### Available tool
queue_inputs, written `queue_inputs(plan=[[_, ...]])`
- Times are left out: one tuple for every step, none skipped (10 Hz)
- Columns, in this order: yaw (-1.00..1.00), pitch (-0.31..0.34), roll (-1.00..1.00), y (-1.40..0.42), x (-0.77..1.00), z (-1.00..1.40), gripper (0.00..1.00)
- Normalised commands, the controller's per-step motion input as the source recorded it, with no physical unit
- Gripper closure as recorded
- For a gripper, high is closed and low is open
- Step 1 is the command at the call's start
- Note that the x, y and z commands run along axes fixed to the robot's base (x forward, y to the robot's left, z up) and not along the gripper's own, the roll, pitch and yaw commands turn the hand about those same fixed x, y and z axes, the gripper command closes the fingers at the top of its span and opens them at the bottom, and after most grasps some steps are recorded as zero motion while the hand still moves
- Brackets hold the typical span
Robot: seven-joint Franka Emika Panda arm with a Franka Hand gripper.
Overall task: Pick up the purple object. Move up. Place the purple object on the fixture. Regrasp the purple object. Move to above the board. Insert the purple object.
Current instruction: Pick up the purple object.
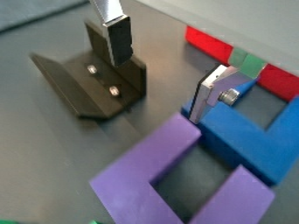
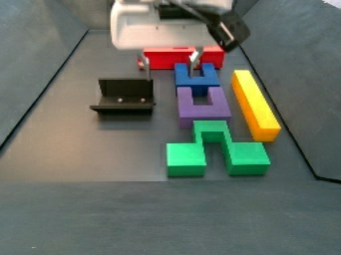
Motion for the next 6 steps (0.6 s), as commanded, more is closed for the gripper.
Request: queue_inputs(plan=[[0.00,0.001,0.00,0.01,-0.21,-0.51,0.00],[0.00,0.000,-0.05,0.08,-0.23,-0.33,0.00],[0.00,0.000,-0.03,0.17,-0.32,-0.12,0.00],[0.00,-0.003,-0.02,0.04,-0.05,0.00,0.00],[0.00,-0.041,0.00,0.00,0.14,-0.28,0.00],[0.00,-0.059,0.00,0.00,0.32,-0.45,0.00]])
